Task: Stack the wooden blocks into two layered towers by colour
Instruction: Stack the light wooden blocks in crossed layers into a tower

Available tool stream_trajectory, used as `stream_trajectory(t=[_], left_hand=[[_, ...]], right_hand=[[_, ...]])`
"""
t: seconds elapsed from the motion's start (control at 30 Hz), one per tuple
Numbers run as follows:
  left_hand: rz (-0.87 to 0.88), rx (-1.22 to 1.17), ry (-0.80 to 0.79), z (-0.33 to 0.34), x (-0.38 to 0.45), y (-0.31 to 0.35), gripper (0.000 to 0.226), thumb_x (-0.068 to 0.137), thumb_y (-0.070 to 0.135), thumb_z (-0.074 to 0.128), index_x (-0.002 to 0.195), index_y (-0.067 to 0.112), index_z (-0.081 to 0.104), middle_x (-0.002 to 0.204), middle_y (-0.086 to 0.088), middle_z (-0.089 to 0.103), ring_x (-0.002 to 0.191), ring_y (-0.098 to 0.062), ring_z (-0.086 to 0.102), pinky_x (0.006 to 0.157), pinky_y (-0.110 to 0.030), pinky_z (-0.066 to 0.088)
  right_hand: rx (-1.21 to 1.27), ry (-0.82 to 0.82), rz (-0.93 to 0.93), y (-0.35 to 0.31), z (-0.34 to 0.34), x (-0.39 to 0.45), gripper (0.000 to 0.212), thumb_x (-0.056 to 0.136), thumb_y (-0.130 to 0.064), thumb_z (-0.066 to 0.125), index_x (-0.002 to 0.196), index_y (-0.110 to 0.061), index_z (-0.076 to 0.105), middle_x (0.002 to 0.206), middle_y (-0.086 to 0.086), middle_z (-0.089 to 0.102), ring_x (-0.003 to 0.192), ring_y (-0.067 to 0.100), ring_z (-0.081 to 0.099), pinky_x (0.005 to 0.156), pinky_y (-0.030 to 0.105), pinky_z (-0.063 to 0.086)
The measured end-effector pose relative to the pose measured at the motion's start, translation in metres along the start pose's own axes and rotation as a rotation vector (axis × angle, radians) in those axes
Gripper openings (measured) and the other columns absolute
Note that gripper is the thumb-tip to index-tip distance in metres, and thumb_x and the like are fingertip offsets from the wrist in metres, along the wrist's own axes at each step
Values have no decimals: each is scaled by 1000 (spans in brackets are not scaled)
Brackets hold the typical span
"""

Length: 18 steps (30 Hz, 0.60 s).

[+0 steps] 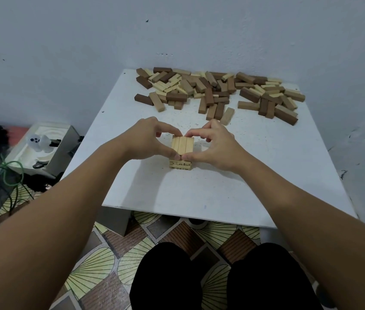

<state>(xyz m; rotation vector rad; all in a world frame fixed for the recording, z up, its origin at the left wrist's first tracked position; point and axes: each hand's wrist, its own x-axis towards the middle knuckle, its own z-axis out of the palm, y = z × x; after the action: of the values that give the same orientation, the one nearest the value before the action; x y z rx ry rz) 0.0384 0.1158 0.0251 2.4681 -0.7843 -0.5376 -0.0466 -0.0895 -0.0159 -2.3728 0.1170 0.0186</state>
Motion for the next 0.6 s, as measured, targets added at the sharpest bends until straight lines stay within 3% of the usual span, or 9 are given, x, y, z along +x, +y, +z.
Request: stream_trajectory(t=[0.33, 0.6], left_hand=[[-12, -20, -11, 1, 3, -5, 59, 74, 46, 90, 127, 52, 65, 109, 6, 49, 108, -18, 48, 72, -24, 38], [-25, -41, -43, 2, 5, -6, 57, 79, 42, 88, 130, 48, 64, 102, 17, 44, 112, -17, 46, 73, -22, 37]], right_hand=[[20, 3, 8, 3, 3, 1, 57, 67, -66, 86, 118, -54, 66, 111, -12, 45, 113, 17, 45, 103, 51, 44], [46, -24, 8, 5, 5, 1, 53, 62, -71, 84, 110, -59, 63, 112, -14, 44, 115, 18, 44, 102, 50, 46]])
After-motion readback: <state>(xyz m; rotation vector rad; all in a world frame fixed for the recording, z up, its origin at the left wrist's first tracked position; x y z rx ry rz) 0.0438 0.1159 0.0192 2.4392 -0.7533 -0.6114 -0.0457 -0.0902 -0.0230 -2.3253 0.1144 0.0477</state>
